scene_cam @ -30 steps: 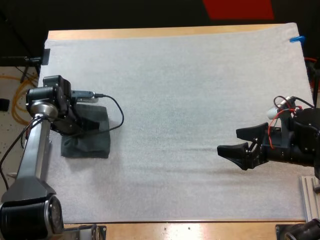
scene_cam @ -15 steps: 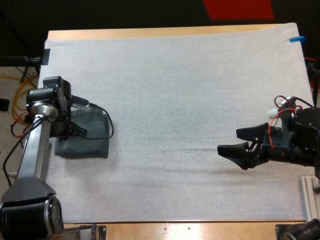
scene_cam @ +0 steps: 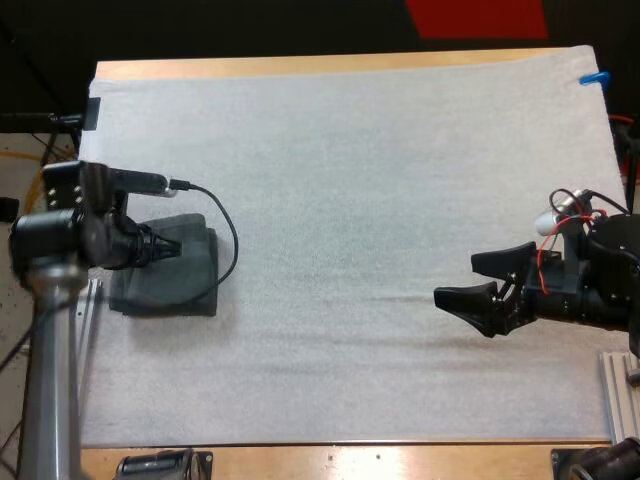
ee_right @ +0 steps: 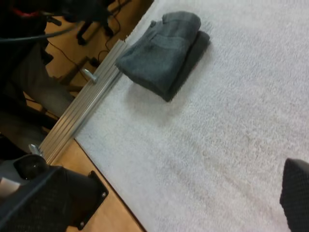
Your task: Pick towel from pile fold and stack
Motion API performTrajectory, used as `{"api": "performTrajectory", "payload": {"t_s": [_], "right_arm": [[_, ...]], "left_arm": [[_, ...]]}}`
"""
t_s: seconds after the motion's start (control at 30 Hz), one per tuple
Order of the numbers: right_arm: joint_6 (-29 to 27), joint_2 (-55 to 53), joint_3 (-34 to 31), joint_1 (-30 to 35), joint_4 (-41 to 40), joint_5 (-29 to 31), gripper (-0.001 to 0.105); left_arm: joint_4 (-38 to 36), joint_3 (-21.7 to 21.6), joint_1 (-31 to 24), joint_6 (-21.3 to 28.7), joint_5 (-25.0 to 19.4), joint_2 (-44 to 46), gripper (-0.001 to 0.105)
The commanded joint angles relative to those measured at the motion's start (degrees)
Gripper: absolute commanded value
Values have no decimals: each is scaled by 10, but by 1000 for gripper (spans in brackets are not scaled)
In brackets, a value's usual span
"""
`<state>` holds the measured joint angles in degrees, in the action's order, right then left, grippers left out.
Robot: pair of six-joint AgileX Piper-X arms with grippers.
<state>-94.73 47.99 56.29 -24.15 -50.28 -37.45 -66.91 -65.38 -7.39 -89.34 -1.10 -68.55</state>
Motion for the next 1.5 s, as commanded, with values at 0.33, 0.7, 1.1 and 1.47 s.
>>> {"api": "performTrajectory", "payload": {"t_s": [0.33, 0.7, 1.1, 1.47], "right_arm": [[-6, 54, 0, 0, 64, 181, 86], [-64, 74, 11, 168, 14, 184, 86], [-150, -45, 22, 246, -94, 343, 86], [-161, -218, 22, 246, -119, 337, 86]], "left_arm": [[51, -3, 2, -28, 168, 176, 32], [52, -3, 4, -17, 162, 222, 32], [42, -3, 96, 37, 3, 263, 32], [38, 62, 122, 7, -43, 406, 32]]}}
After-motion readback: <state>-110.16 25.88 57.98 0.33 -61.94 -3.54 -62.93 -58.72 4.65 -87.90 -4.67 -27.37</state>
